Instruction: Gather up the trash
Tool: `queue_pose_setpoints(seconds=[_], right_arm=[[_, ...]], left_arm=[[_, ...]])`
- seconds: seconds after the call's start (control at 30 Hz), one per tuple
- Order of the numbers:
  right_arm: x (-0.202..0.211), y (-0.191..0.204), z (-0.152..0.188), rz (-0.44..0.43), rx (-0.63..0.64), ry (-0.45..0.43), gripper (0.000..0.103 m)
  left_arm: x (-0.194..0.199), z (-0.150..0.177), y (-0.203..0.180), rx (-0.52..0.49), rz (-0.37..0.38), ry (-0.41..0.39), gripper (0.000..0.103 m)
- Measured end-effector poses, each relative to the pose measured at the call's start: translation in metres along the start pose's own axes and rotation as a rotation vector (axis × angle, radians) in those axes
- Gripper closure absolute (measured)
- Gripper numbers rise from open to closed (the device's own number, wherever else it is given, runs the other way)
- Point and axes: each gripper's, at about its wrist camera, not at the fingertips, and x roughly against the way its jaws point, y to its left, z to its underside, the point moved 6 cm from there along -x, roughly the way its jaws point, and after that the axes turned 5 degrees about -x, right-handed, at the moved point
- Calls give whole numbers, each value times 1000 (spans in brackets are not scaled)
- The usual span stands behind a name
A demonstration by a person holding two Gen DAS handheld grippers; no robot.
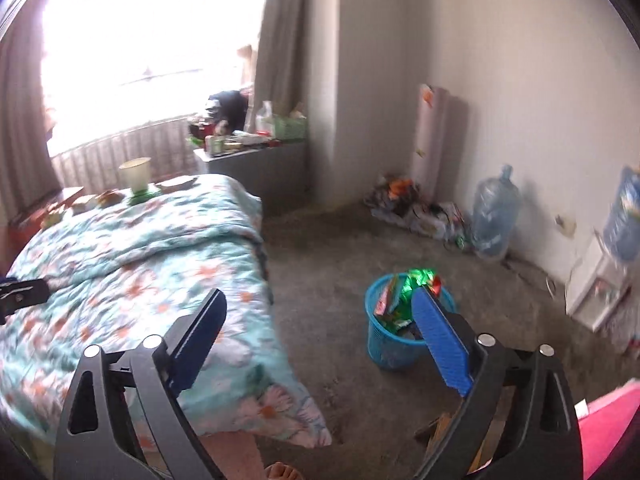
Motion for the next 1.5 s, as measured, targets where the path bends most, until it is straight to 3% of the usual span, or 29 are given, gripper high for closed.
queue_pose_setpoints(seconds=[0.17, 0.4, 0.57, 0.77, 1.5], right_arm=[[31, 36, -11, -83, 90, -18, 7], [17, 44, 24, -64, 109, 205, 7], [5, 25, 38, -48, 37, 263, 7], [2, 13, 35, -17, 13, 268, 7], [-1, -4, 32, 20, -2, 265, 7]], left_arm=[[14, 0, -7, -49, -80, -7, 9], [10, 20, -6, -57, -123, 74, 9], [9, 24, 8, 14, -150, 93, 9], [11, 18, 15, 111, -145, 92, 9], [7, 20, 2, 78, -150, 120, 9]])
